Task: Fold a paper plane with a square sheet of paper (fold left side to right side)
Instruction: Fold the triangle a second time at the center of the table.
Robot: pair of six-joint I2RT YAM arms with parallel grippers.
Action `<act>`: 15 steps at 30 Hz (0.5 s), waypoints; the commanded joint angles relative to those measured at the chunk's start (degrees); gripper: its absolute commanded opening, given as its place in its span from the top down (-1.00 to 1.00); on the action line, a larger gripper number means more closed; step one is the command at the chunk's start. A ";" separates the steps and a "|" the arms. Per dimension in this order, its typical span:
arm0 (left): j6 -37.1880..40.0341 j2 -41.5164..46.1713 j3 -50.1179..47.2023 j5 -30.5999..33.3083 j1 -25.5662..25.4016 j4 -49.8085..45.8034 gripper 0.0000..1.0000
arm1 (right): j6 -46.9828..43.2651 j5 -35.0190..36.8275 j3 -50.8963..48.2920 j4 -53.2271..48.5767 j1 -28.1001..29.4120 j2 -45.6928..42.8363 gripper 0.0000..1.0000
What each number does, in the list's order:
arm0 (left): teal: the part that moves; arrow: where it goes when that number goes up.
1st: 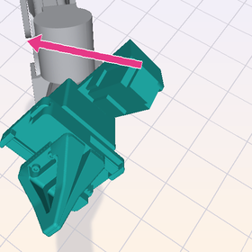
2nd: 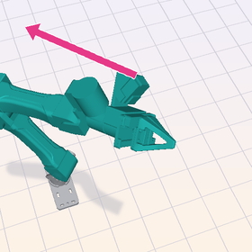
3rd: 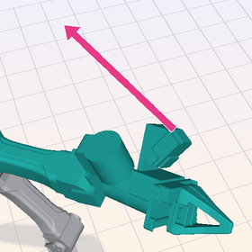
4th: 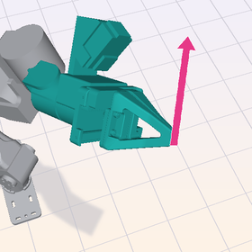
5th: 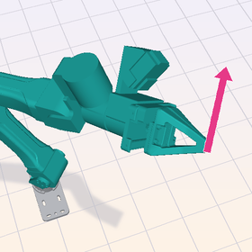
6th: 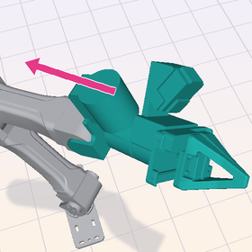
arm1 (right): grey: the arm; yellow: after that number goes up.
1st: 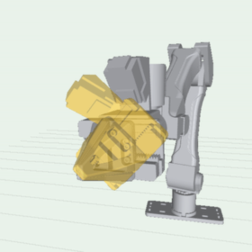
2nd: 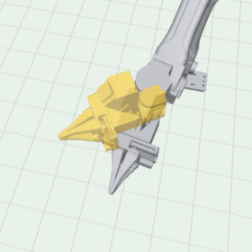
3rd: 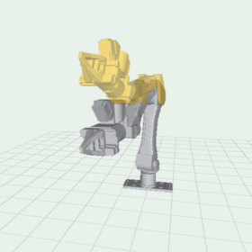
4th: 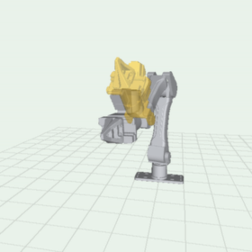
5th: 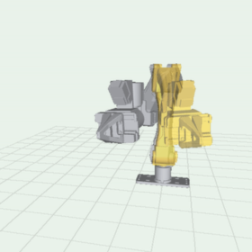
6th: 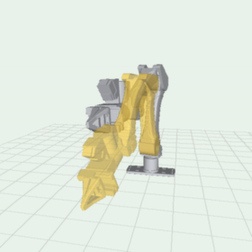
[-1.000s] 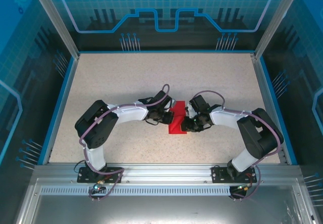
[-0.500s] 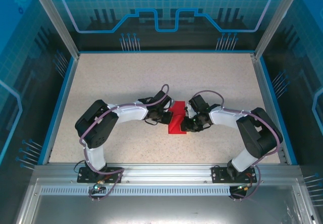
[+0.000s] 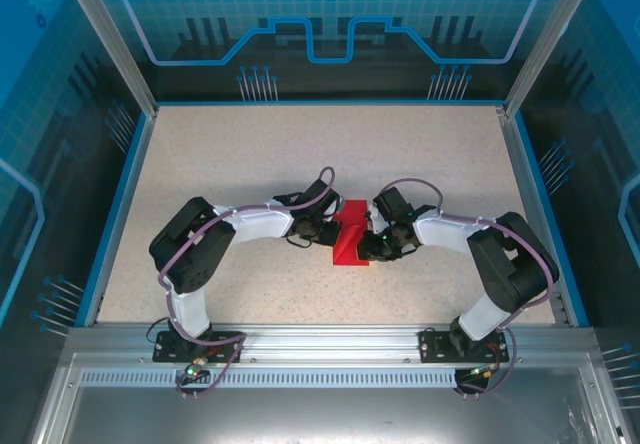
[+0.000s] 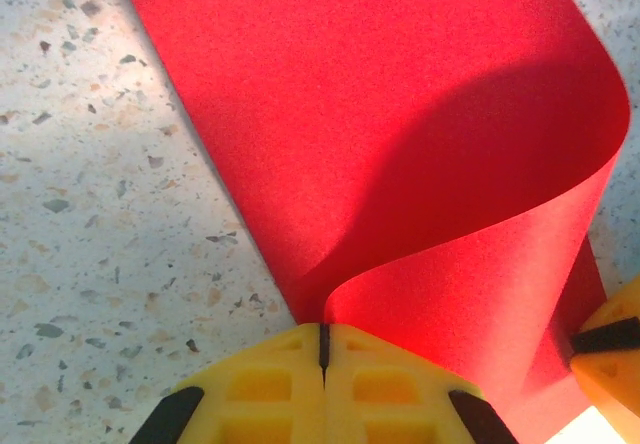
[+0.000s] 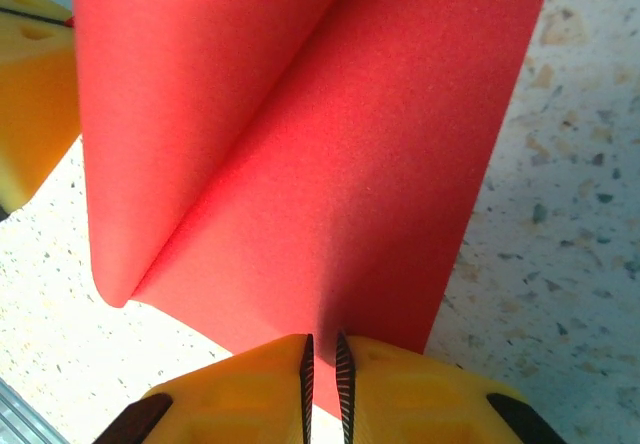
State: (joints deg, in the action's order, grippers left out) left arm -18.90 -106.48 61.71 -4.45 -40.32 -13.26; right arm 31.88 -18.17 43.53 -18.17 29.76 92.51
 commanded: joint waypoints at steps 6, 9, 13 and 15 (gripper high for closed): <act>1.83 -2.15 2.27 0.90 0.60 -1.25 1.00 | -0.94 0.84 0.51 -2.31 1.37 1.62 0.64; 1.67 -2.52 2.28 0.58 0.61 -0.90 1.00 | -1.03 0.79 0.62 -2.28 1.44 1.71 0.64; 1.36 -2.60 1.80 0.05 0.67 -0.54 1.00 | -1.10 0.41 0.81 -2.20 1.45 1.71 0.64; 1.22 -2.51 1.27 -0.03 0.62 -0.33 1.00 | -1.30 0.16 0.94 -1.91 1.44 1.15 0.63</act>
State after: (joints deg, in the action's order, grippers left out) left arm -18.90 -107.68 62.76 -4.27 -40.21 -13.47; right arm 31.83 -18.20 43.72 -18.24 30.02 92.64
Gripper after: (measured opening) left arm 0.046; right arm 0.181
